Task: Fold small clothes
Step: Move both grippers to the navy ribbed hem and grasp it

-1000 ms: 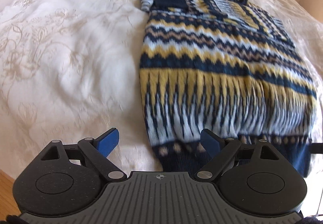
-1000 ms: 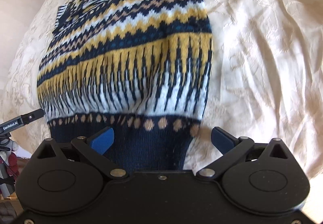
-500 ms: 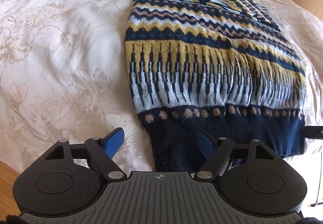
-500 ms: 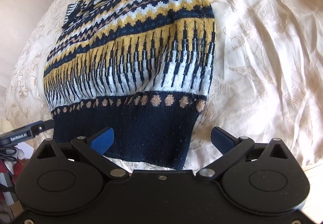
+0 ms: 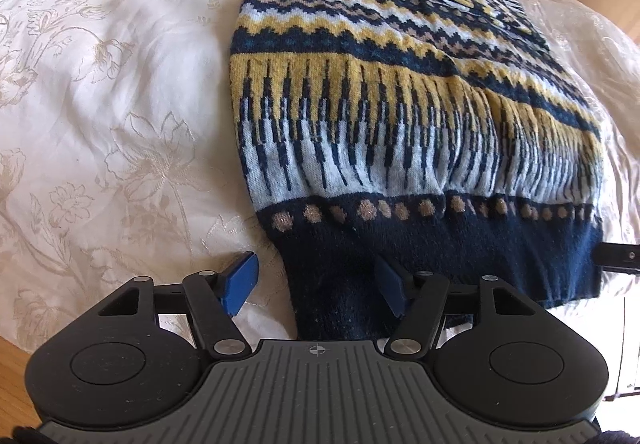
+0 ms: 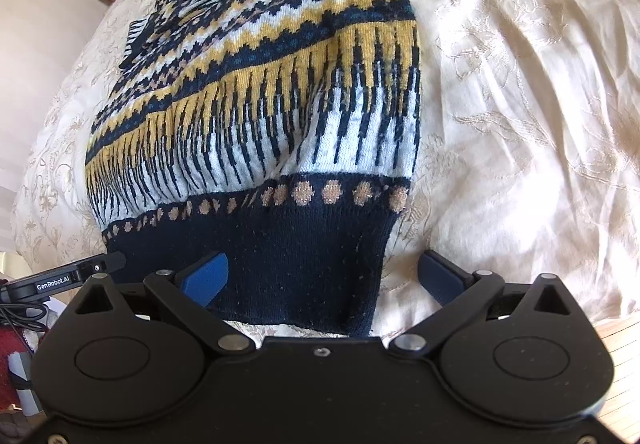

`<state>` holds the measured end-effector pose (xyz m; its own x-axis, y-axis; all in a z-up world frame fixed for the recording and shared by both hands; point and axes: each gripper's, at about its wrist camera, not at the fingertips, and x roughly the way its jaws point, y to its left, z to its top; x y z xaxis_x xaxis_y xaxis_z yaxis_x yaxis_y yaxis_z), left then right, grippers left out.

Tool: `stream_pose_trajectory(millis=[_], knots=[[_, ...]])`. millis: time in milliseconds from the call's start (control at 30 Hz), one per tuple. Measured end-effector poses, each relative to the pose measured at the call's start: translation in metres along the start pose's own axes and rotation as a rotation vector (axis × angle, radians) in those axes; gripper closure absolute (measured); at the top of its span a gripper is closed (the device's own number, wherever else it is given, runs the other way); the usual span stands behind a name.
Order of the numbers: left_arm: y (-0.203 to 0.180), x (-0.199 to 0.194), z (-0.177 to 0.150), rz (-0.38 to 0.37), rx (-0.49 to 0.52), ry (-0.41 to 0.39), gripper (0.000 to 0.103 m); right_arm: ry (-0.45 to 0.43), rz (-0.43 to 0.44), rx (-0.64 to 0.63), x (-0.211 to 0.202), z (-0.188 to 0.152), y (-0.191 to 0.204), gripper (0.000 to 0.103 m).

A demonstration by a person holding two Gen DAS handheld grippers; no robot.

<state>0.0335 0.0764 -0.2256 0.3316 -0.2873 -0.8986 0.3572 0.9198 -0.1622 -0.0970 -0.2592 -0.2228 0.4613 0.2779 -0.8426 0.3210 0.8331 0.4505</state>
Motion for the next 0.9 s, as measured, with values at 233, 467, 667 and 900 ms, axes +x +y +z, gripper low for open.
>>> stream_pose_trajectory(millis=[233, 467, 667, 900], knots=[[0.000, 0.001, 0.002, -0.034, -0.007, -0.006, 0.054, -0.014, -0.022, -0.008, -0.002, 0.004, -0.002, 0.017], [0.003, 0.003, 0.006, -0.049, -0.054, -0.007, 0.073, -0.002, -0.054, 0.009, -0.003, 0.007, -0.007, 0.064], [0.006, 0.002, 0.004, -0.057, -0.049, -0.003, 0.077, 0.000, -0.032, -0.008, -0.004, -0.003, -0.001, 0.063], [0.006, 0.009, 0.011, -0.063, -0.088, 0.025, 0.080, -0.015, -0.012, 0.050, 0.003, 0.005, -0.001, 0.060]])
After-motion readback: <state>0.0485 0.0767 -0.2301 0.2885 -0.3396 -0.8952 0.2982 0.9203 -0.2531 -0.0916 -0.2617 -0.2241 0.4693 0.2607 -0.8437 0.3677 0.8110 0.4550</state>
